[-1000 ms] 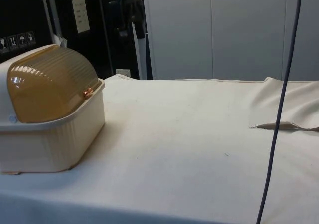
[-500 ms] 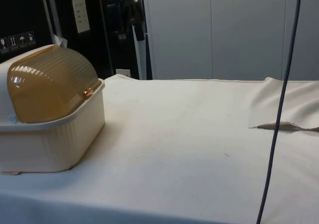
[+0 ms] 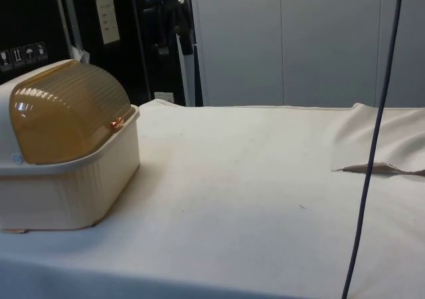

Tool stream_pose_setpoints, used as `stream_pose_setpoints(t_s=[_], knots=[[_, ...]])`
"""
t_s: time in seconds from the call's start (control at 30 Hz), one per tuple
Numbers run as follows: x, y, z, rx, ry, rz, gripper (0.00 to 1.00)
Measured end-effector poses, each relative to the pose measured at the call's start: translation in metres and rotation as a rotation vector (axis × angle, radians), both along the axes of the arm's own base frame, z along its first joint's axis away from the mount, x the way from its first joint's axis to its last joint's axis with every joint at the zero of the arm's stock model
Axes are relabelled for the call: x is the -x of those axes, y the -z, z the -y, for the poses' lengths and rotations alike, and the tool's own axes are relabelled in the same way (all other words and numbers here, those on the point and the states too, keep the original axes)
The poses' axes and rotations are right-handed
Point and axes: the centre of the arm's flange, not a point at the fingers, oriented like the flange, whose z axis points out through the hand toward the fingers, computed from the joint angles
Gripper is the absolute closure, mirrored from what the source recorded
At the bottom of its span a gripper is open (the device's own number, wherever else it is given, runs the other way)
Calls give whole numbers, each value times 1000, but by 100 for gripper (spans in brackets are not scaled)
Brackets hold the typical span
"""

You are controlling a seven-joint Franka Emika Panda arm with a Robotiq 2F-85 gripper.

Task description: Open the lid, then close it.

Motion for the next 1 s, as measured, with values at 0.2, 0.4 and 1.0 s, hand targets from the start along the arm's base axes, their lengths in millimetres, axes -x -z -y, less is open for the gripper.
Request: stream_pose_setpoints(t_s=[0.2, 0.4, 1.0], knots=[[2, 9, -4, 9, -8, 27, 0], [1, 18, -7, 11, -20, 62, 0], [-8, 44, -31, 2, -82, 130, 0]])
